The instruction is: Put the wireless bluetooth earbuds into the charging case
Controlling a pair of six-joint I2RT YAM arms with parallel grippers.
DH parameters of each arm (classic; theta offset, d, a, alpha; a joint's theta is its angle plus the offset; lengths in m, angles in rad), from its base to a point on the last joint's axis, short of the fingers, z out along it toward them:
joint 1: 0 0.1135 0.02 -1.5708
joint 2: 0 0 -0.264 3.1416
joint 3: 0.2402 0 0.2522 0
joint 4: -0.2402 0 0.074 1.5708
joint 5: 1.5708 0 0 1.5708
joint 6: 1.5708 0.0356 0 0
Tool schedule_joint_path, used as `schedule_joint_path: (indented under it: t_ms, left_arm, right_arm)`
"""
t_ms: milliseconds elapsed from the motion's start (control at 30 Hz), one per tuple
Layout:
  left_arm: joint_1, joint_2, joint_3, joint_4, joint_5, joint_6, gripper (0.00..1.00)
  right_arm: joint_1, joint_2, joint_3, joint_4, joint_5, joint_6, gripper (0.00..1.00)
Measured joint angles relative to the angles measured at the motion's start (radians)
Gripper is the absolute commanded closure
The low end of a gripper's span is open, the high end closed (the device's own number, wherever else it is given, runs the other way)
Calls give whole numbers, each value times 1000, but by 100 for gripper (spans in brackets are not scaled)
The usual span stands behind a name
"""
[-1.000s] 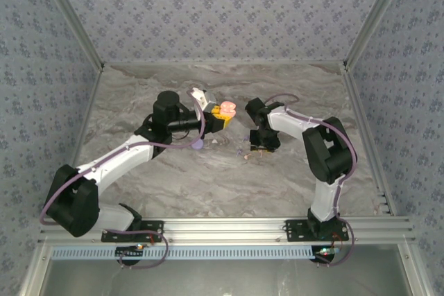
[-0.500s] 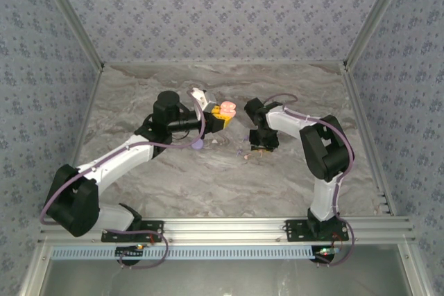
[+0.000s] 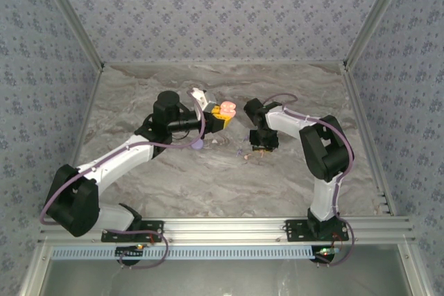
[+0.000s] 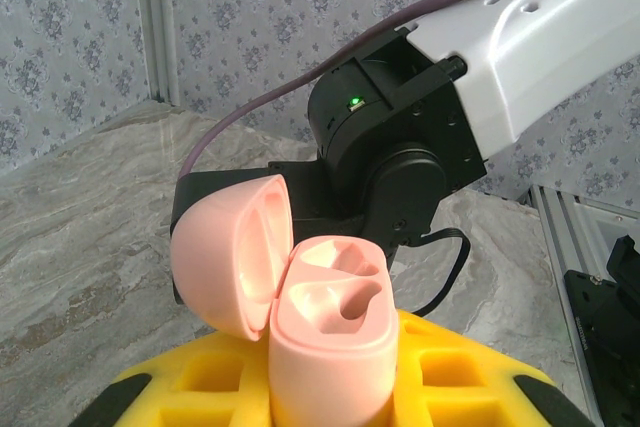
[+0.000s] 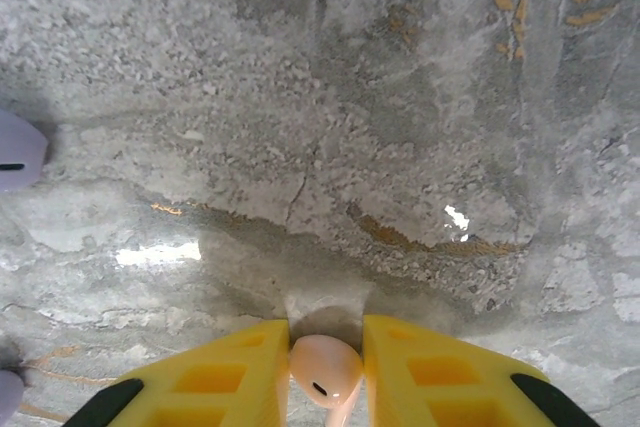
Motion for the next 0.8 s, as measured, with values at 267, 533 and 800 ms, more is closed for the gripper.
schedule_joint_path:
  t_ms: [267,533,800]
  left_arm:
    - [0,0,0,0,0,0,78]
    - [0,0,0,0,-7,0,78]
    - [0,6,0,1,-35,-1,78]
  right_arm:
    - [6,-1,0,0,10,-19,77]
    - [13,-17,-2,47,10,-54,77]
    - [13,-121,-22,113,11,-84,77]
